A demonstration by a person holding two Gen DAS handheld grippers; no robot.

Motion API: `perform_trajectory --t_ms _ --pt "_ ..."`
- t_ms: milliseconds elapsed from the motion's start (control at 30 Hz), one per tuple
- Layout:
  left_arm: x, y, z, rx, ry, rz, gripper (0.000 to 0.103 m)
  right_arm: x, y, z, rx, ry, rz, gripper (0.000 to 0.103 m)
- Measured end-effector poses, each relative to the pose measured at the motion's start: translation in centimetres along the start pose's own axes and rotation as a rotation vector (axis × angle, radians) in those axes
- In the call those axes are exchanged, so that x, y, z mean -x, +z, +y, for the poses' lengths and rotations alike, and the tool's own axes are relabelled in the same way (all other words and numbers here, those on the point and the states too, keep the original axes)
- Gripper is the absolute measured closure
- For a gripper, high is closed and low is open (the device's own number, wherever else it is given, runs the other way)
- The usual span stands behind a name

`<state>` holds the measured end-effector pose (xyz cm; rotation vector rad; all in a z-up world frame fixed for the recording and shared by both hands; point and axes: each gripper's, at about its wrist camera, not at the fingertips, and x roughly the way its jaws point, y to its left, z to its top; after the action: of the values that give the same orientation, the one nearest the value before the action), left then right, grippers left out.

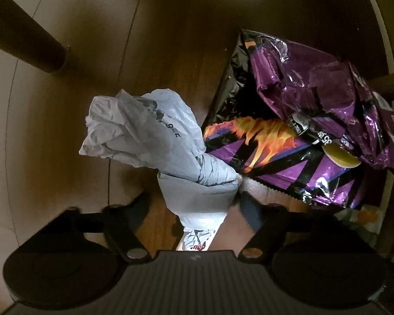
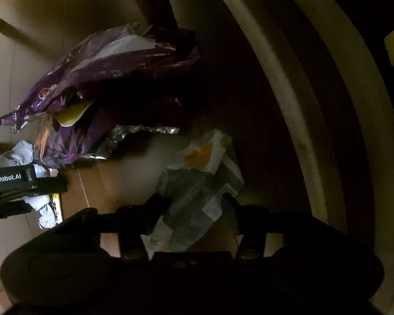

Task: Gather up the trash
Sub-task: 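Grasp white plastic bag with left tool while right tool grasps printed paper carton, then lift white plastic bag with left tool while right tool lifts carton toward wastebasket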

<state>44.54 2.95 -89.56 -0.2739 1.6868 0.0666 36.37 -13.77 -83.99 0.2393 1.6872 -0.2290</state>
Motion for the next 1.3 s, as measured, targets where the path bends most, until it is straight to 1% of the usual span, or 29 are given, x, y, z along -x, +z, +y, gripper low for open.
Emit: perform_trajectory --t_ms 33,67,100,133,167,200,400,533,633,667,733,833,933,1033,1133,1167,1300 --pt "0.1 -0.1 0.0 -0.005 0.010 0.000 0.051 0.1 0.0 0.0 -0.003 0.002 -0.001 0.065" --pt "0.3 -0.1 0.0 -0.008 0.019 -0.002 0.055 0.1 0.0 0.0 -0.003 0.004 0.001 0.074" --pt "0.5 0.3 -0.2 -0.006 0.016 0.000 0.055 0.2 0.0 0.0 0.001 0.005 -0.001 0.085" --pt "0.7 0.2 -0.1 0.000 0.009 -0.002 0.055 0.1 0.1 0.1 0.006 0.005 -0.005 0.087" --pt "1.1 0.2 -0.1 0.001 0.004 -0.004 0.055 0.5 0.1 -0.1 0.008 0.005 -0.008 0.094" --pt "1.5 0.1 -0.2 0.000 0.002 -0.006 0.055 0.8 0.0 -0.3 0.009 0.011 -0.007 0.097" --pt "5.1 -1.0 -0.5 -0.035 0.012 -0.013 0.056 5.0 -1.5 -0.5 0.032 0.009 -0.037 0.100" --pt "9.7 -2.9 -0.7 -0.067 0.013 -0.014 0.056 9.0 -3.0 0.2 0.063 0.030 -0.047 0.100" --pt "14.5 -4.4 -0.7 -0.104 0.037 -0.021 0.056 13.4 -4.0 1.1 0.122 0.055 -0.071 0.100" --pt "16.6 -5.0 -0.7 -0.117 0.040 -0.028 0.056 15.3 -4.4 1.7 0.158 0.064 -0.083 0.100" --pt "20.1 -5.9 -0.8 -0.129 0.031 -0.041 0.056 18.7 -4.9 3.0 0.226 0.073 -0.107 0.100" --pt "26.5 -7.5 -1.2 -0.165 0.014 -0.064 0.056 24.9 -5.9 4.5 0.304 0.095 -0.141 0.100" --pt "32.7 -8.9 -1.2 -0.183 -0.011 -0.091 0.056 31.7 -6.3 5.5 0.331 0.130 -0.175 0.100" --pt "39.8 -10.1 -1.7 -0.210 -0.038 -0.134 0.056 38.2 -6.4 5.9 0.333 0.173 -0.206 0.100" --pt "45.8 -11.1 -2.6 -0.250 -0.044 -0.178 0.056 44.7 -6.2 5.9 0.339 0.207 -0.229 0.100" --pt "48.2 -11.4 -2.9 -0.263 -0.043 -0.201 0.056 46.4 -5.9 6.4 0.347 0.217 -0.235 0.100" --pt "55.8 -12.4 -4.1 -0.288 -0.049 -0.273 0.056 54.1 -5.0 7.0 0.410 0.250 -0.275 0.100"
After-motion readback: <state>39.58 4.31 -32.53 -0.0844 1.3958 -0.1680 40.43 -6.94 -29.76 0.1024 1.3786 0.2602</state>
